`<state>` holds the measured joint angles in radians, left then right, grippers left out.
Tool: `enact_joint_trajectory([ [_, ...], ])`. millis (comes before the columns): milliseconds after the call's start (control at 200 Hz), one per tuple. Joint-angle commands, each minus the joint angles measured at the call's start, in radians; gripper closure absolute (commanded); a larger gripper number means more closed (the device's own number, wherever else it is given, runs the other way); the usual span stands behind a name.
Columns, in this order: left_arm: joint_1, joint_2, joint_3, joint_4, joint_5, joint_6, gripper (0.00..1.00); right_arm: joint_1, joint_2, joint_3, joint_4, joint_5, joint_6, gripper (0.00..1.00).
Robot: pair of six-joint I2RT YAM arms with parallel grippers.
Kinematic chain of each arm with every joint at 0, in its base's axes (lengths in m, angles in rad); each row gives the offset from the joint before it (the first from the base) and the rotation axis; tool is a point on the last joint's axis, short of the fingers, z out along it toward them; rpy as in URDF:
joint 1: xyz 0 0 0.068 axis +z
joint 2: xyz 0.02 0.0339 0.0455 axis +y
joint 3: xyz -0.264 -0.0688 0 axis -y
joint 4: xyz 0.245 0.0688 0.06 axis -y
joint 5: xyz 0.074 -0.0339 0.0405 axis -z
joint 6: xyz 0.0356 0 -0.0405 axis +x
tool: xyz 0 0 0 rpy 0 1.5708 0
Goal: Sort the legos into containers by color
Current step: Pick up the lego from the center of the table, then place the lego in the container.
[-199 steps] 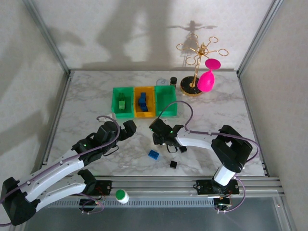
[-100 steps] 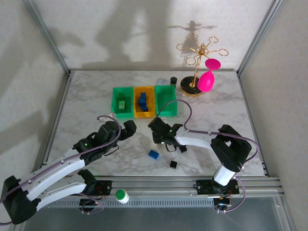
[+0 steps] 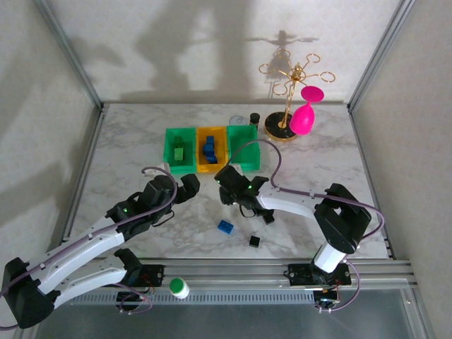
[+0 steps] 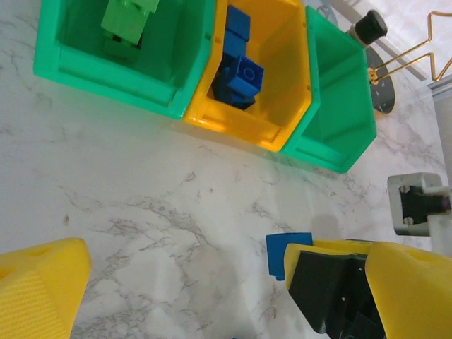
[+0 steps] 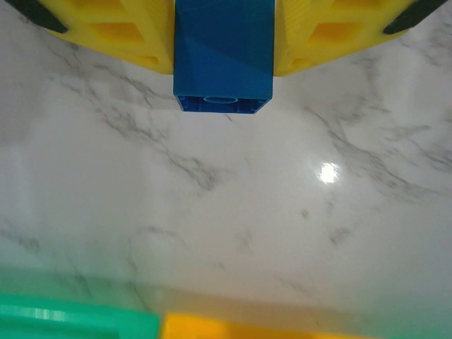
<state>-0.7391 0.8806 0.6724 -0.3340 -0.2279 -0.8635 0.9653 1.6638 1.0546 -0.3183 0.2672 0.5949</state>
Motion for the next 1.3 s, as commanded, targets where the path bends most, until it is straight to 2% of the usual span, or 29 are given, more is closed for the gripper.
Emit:
enact_joint_trajectory([
  [0, -0.005, 0.009, 0.064, -0.030, -0.063, 0.036, 0.00, -0.012, -0.020, 0.066, -0.009, 0.023, -0.036, 0.62],
  [230, 0.050, 0.049, 0.131, -0.028, -0.045, 0.082, 0.00, -0.082, 0.050, 0.227, 0.059, -0.007, -0.088, 0.62],
  [486, 0.157, 0.080, 0.139, 0.013, 0.033, 0.106, 0.00, -0.160, 0.230, 0.448, 0.097, -0.023, -0.144, 0.62],
  [666, 0.199, 0.102, 0.145, 0.030, 0.051, 0.115, 0.00, -0.184, 0.353, 0.576, 0.097, -0.024, -0.167, 0.62],
  [966, 0.234, 0.137, 0.150, 0.052, 0.075, 0.120, 0.00, -0.213, 0.488, 0.687, 0.119, -0.066, -0.203, 0.61],
  [1297, 0.235, 0.125, 0.142, 0.049, 0.084, 0.111, 0.00, -0.223, 0.553, 0.722, 0.113, -0.066, -0.223, 0.58],
])
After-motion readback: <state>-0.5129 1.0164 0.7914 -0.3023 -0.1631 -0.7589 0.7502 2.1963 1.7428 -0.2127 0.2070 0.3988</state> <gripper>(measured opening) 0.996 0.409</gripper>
